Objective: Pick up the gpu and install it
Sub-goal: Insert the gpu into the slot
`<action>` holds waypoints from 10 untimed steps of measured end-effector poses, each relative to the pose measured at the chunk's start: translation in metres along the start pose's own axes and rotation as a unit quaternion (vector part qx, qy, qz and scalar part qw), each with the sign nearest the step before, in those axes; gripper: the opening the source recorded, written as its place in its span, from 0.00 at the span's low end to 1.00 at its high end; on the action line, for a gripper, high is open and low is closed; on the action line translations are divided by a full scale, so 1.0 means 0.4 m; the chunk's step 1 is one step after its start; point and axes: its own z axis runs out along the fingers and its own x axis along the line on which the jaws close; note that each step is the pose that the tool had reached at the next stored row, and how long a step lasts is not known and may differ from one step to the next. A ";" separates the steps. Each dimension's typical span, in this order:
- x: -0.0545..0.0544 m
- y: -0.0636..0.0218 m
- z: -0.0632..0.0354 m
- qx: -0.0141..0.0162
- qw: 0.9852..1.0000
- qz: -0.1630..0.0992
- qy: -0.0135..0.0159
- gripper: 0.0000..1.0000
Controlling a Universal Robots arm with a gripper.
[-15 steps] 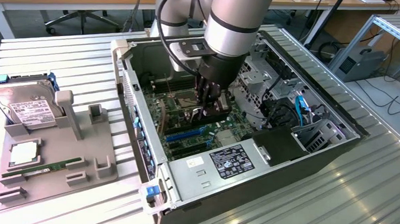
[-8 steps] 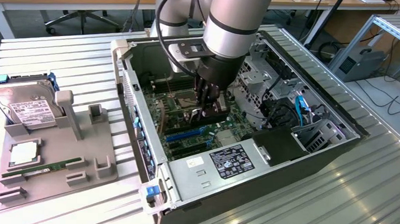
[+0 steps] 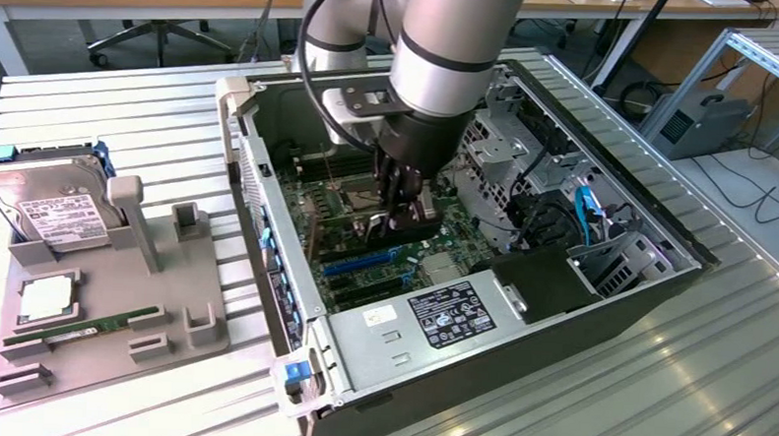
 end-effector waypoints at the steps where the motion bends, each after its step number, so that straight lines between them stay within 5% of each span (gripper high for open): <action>1: -0.001 0.001 0.001 0.000 1.000 0.000 0.000 0.27; 10: -0.006 0.009 0.017 0.000 1.000 0.000 0.001 0.27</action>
